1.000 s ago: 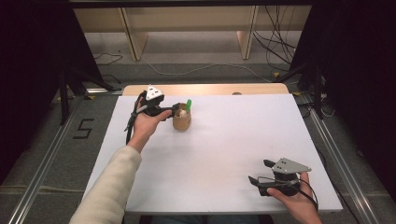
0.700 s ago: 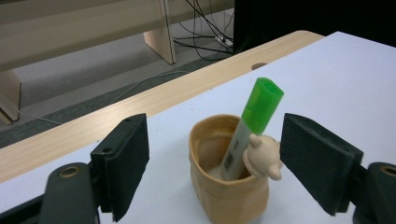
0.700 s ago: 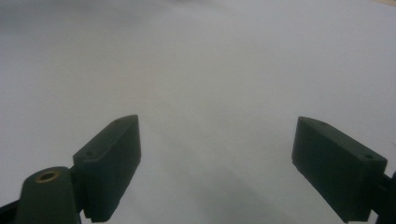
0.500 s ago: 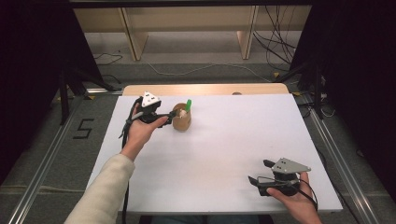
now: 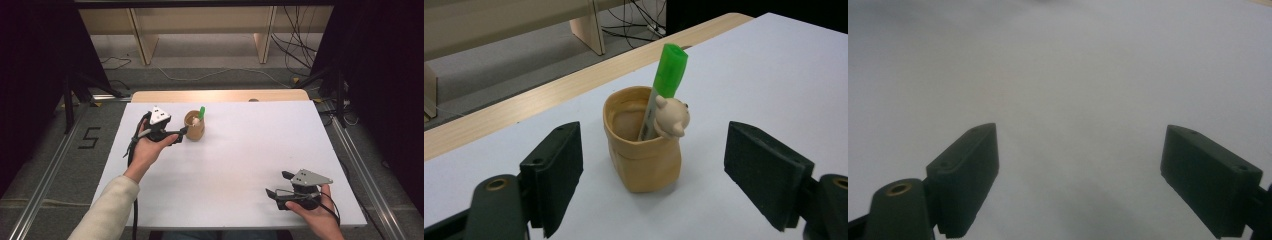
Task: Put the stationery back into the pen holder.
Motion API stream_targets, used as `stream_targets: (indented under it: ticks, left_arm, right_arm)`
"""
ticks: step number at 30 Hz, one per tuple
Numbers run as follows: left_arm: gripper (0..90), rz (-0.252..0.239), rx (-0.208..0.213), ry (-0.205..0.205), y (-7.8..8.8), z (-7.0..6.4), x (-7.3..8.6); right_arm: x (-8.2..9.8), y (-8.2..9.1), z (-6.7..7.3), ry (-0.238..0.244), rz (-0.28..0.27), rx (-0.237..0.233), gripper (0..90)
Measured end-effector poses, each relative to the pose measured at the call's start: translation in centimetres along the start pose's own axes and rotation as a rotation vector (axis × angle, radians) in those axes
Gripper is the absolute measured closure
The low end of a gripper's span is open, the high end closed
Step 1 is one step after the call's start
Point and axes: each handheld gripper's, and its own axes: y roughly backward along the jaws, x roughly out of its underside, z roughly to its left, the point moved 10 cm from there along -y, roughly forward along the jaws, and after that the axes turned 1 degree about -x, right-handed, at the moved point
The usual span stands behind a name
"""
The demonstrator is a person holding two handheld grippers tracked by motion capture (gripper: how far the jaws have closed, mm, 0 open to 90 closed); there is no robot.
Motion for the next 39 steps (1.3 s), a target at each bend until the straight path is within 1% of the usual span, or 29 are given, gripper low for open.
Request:
stream_targets:
  ticks: [6,8,14,17,20,22,25,26,30,39]
  left_arm:
    - [23.7,0.008,0.006,-0.010,0.5,-0.6,0.7]
    - [23.7,0.012,0.014,-0.016,0.8,-1.1,1.2]
    - [23.5,0.008,0.029,-0.019,1.1,-1.7,1.8]
    - [23.5,0.016,0.038,-0.034,1.3,-2.2,2.3]
    - [23.5,0.013,0.042,-0.032,1.4,-2.6,2.5]
    - [23.6,0.019,0.046,-0.042,1.5,-2.8,2.8]
    - [23.6,0.026,0.061,-0.057,2.0,-3.7,3.7]
    - [23.6,0.026,0.061,-0.057,2.0,-3.7,3.7]
    - [23.6,0.036,0.075,-0.072,2.6,-4.4,4.8]
    - [23.6,0.039,0.087,-0.075,3.6,-5.0,6.1]
  right_arm:
    - [0.0,0.0,0.0,0.001,0.000,0.000,16.4]
    - [0.0,0.0,0.0,0.001,0.000,0.000,16.5]
    - [0.0,0.0,0.0,0.001,-0.001,-0.001,16.4]
    - [0.0,0.0,0.1,0.004,-0.002,-0.002,16.4]
    - [0.0,0.0,0.1,0.001,-0.001,0.000,16.4]
    - [0.0,0.0,0.0,0.002,-0.001,0.000,16.4]
    - [0.0,0.0,0.0,0.001,-0.001,-0.001,16.5]
    - [0.0,0.0,0.0,0.001,-0.001,-0.001,16.5]
    - [0.0,0.0,0.1,0.005,-0.003,-0.002,16.5]
    - [0.0,0.0,0.1,0.007,-0.001,-0.002,16.4]
